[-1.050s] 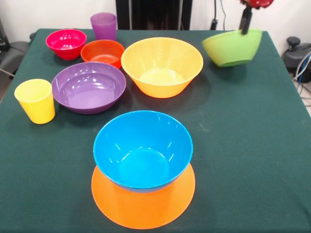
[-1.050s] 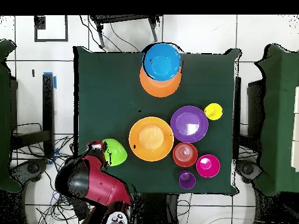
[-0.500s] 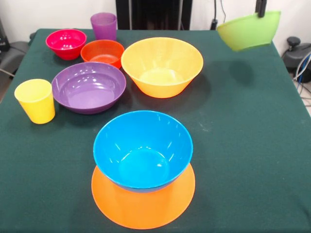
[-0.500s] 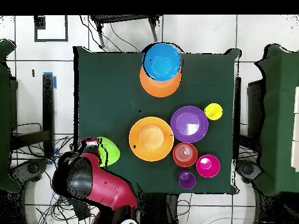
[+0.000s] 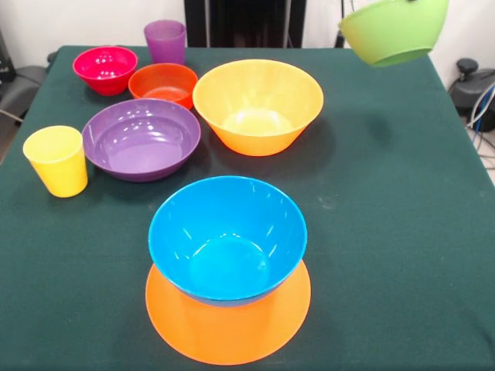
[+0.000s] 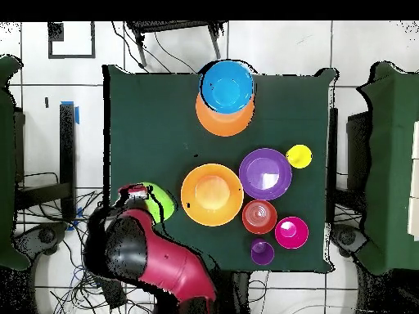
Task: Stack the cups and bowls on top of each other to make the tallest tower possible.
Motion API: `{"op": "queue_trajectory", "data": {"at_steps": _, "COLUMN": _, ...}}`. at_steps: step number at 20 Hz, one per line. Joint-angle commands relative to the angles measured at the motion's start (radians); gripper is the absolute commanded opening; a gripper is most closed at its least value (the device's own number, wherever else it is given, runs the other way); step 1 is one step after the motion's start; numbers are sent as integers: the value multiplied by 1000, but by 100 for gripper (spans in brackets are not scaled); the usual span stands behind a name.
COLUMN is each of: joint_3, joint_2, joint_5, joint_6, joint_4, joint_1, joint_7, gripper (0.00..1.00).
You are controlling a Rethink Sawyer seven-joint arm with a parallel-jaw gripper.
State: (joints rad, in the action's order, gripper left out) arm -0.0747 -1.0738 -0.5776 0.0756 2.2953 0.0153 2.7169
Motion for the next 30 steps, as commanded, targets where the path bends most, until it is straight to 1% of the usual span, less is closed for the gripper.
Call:
{"op": "queue_trajectory", "data": {"at_steps": 1, "joint_3": -160, "joint_2": 7, "joint_5": 154, "joint_6": 60, "joint_4": 17, "joint_1": 172, "joint_7": -119, "gripper": 0}}
{"op": "queue_trajectory", "data": {"at_steps": 3, "joint_3": -120, "joint_2": 14, "joint_5": 206, "joint_6": 74, "joint_4": -23, "joint_1": 172, "joint_7": -132, "gripper": 0}}
{"op": "queue_trajectory", "data": {"at_steps": 5, "joint_3": -59, "joint_2": 21, "joint_5": 265, "joint_6": 81, "joint_4": -75, "joint_1": 152, "joint_7": -149, "gripper": 0}}
{"op": "queue_trajectory", "data": {"at_steps": 7, "joint_3": 16, "joint_2": 25, "joint_5": 320, "joint_6": 91, "joint_4": -125, "joint_1": 116, "joint_7": -158, "gripper": 0}}
{"op": "queue_trajectory", "data": {"at_steps": 8, "joint_3": 42, "joint_2": 27, "joint_5": 350, "joint_6": 76, "joint_4": -144, "joint_1": 106, "joint_7": -164, "gripper": 0}}
{"op": "queue_trajectory", "data": {"at_steps": 9, "joint_3": 47, "joint_2": 25, "joint_5": 371, "joint_6": 74, "joint_4": -150, "joint_1": 109, "joint_7": -160, "gripper": 0}}
{"op": "queue_trajectory", "data": {"at_steps": 10, "joint_3": 53, "joint_2": 26, "joint_5": 405, "joint_6": 45, "joint_4": -157, "joint_1": 117, "joint_7": -166, "gripper": 0}}
{"op": "queue_trajectory", "data": {"at_steps": 12, "joint_3": 53, "joint_2": 17, "joint_5": 457, "joint_6": 18, "joint_4": -163, "joint_1": 138, "joint_7": -166, "gripper": 0}}
{"op": "queue_trajectory", "data": {"at_steps": 13, "joint_3": 53, "joint_2": 12, "joint_5": 483, "joint_6": 17, "joint_4": -168, "joint_1": 143, "joint_7": -154, "gripper": 0}}
{"op": "queue_trajectory", "data": {"at_steps": 15, "joint_3": 79, "joint_2": 5, "joint_5": 521, "joint_6": 6, "joint_4": -180, "joint_1": 131, "joint_7": -139, "gripper": 0}}
{"op": "queue_trajectory", "data": {"at_steps": 16, "joint_3": 100, "joint_2": 2, "joint_5": 537, "joint_6": -4, "joint_4": -186, "joint_1": 113, "joint_7": -123, "gripper": 0}}
{"op": "queue_trajectory", "data": {"at_steps": 17, "joint_3": 103, "joint_2": -1, "joint_5": 554, "joint_6": -15, "joint_4": -188, "joint_1": 111, "joint_7": -112, "gripper": 0}}
{"op": "queue_trajectory", "data": {"at_steps": 18, "joint_3": 134, "joint_2": 8, "joint_5": 572, "joint_6": -36, "joint_4": -202, "joint_1": 86, "joint_7": -103, "gripper": 0}}
{"op": "queue_trajectory", "data": {"at_steps": 19, "joint_3": 142, "joint_2": 9, "joint_5": 589, "joint_6": -46, "joint_4": -209, "joint_1": 81, "joint_7": -95, "gripper": 0}}
{"op": "queue_trajectory", "data": {"at_steps": 20, "joint_3": 163, "joint_2": 20, "joint_5": 616, "joint_6": -77, "joint_4": -230, "joint_1": 69, "joint_7": -101, "gripper": 0}}
{"op": "queue_trajectory", "data": {"at_steps": 22, "joint_3": 199, "joint_2": 30, "joint_5": 657, "joint_6": -94, "joint_4": -266, "joint_1": 54, "joint_7": -109, "gripper": 0}}
{"op": "queue_trajectory", "data": {"at_steps": 27, "joint_3": 206, "joint_2": 32, "joint_5": 738, "joint_6": -151, "joint_4": -287, "joint_1": 79, "joint_7": -93, "gripper": 0}}
{"op": "queue_trajectory", "data": {"at_steps": 29, "joint_3": 207, "joint_2": 39, "joint_5": 779, "joint_6": -186, "joint_4": -306, "joint_1": 96, "joint_7": -91, "gripper": 0}}
{"op": "queue_trajectory", "data": {"at_steps": 30, "joint_3": 214, "joint_2": 52, "joint_5": 798, "joint_6": -223, "joint_4": -316, "joint_1": 98, "joint_7": -88, "gripper": 0}}
